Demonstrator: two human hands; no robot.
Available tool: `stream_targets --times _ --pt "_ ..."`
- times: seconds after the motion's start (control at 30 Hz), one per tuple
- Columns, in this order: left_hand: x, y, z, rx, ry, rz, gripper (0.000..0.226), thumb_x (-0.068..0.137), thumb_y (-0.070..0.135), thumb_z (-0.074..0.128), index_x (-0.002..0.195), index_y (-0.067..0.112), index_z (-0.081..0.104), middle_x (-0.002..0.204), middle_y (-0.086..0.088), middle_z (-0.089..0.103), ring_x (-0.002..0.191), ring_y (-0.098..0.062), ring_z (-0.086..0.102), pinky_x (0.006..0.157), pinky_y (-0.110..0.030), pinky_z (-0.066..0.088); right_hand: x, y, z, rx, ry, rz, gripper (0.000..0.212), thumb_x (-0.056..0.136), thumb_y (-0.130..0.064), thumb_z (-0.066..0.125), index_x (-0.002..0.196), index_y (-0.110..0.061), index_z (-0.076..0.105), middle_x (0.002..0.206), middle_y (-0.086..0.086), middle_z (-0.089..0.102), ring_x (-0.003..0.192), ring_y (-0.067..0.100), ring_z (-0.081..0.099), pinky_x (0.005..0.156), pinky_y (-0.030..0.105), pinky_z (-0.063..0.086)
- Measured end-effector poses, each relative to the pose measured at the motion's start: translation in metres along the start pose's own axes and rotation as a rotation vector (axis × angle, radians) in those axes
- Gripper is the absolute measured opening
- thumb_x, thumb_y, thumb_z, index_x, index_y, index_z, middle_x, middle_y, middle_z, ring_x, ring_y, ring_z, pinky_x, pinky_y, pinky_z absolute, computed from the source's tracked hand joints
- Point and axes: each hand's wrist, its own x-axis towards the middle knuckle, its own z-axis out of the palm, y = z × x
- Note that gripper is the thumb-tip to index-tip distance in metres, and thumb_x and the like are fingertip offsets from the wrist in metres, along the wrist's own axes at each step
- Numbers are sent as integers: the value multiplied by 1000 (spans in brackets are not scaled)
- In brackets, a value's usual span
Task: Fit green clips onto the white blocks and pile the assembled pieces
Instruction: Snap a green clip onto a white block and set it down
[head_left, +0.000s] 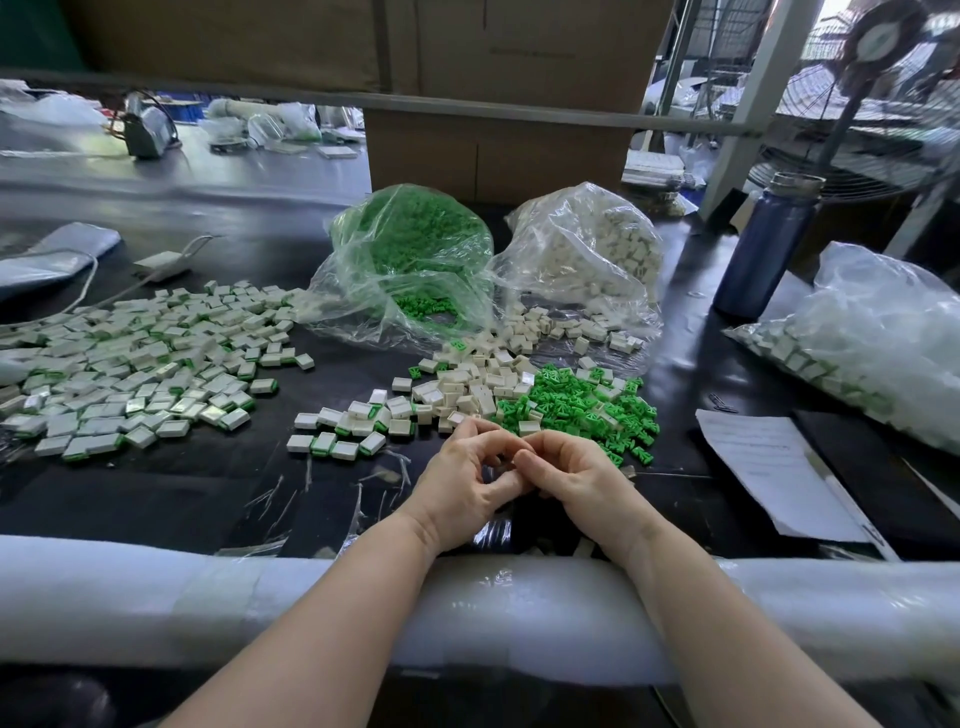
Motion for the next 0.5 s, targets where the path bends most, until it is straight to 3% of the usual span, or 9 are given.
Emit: stream_targets --times 0.13,0.23,0.4,0.5 --pt "-1 1 0 14 -9 -2 20 78 20 68 80 39 63 100 4 46 96 -25 57 91 -45 47 -1 -1 0 26 -23 8 15 91 -8 54 85 -11 68 65 -7 63 59 1 53 57 12 42" --pt "-1 2 1 50 -20 -13 11 70 34 61 78 42 62 98 9 46 94 -22 57 90 -45 47 0 -1 -1 20 6 26 15 89 -9 57 85 -10 70 71 7 63 63 11 51 58 16 42" --pt "-1 1 2 113 -39 -4 11 69 38 58 76 47 58 99 11 47 92 -24 56 88 -44 46 -1 -1 -1 55 19 32 15 89 -4 56 85 0 70 56 -7 62 50 -2 49 50 10 38" --pt "-1 2 2 142 -45 1 12 69 39 56 74 49 55 98 11 47 90 -23 56 88 -43 46 0 -1 -1 27 43 34 16 88 -4 56 85 3 70 57 -1 58 49 1 44 50 12 36"
